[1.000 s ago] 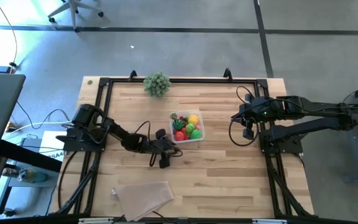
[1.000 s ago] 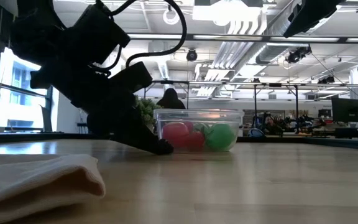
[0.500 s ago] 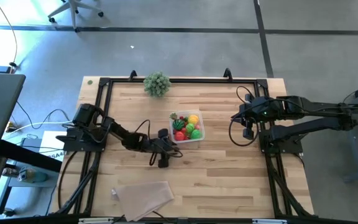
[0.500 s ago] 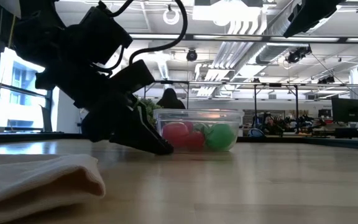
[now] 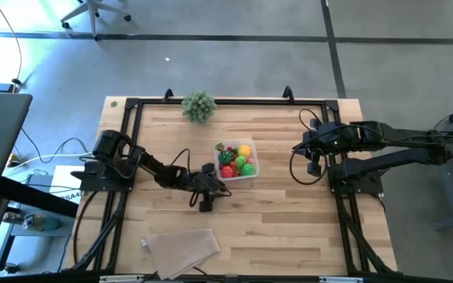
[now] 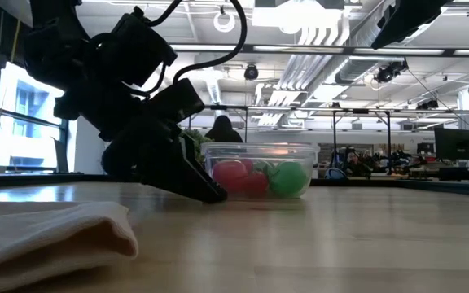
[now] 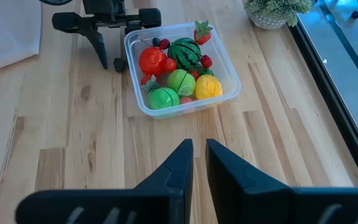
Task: Pick and placing Produce into tupperware
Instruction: Put the black raspberry into the transparent bin
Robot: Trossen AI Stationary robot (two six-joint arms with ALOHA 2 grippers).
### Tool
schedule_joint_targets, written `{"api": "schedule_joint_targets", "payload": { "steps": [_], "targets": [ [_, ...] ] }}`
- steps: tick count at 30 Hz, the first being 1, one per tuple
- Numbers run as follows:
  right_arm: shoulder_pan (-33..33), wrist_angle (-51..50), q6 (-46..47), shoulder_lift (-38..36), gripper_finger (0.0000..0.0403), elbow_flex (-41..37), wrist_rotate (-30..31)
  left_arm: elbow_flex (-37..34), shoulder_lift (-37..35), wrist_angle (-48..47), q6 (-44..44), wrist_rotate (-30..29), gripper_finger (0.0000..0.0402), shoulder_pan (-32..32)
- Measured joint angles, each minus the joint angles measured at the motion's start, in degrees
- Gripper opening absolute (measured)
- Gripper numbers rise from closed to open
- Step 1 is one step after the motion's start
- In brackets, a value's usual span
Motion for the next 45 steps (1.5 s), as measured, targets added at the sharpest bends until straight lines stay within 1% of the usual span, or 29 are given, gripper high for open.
{"api": "schedule_joint_targets", "payload": {
  "steps": [14, 23, 29, 38, 45],
  "targets": [
    [0.00, 0.00, 0.00, 0.00, 0.0034, -0.01, 0.00, 0.04, 0.00, -0.63, -0.02, -0.44, 0.0193, -0.05],
    [0.00, 0.00, 0.00, 0.01, 0.0034, 0.00, 0.00, 0.04, 0.00, -0.67, -0.07, -0.42, 0.0126, -0.11],
    [0.00, 0.00, -0.02, 0.02, 0.0034, -0.02, -0.01, 0.04, 0.00, -0.68, -0.90, -0.39, 0.0102, -0.14],
    [0.01, -0.01, -0.01, 0.01, 0.0034, -0.02, -0.01, 0.04, 0.00, -0.60, -1.33, -0.68, 0.0104, -0.14],
    [0.02, -0.02, -0.02, 0.00, 0.0034, 0.00, -0.01, -0.09, 0.11, 0.71, -0.61, -2.23, 0.0105, -0.88]
  ]
}}
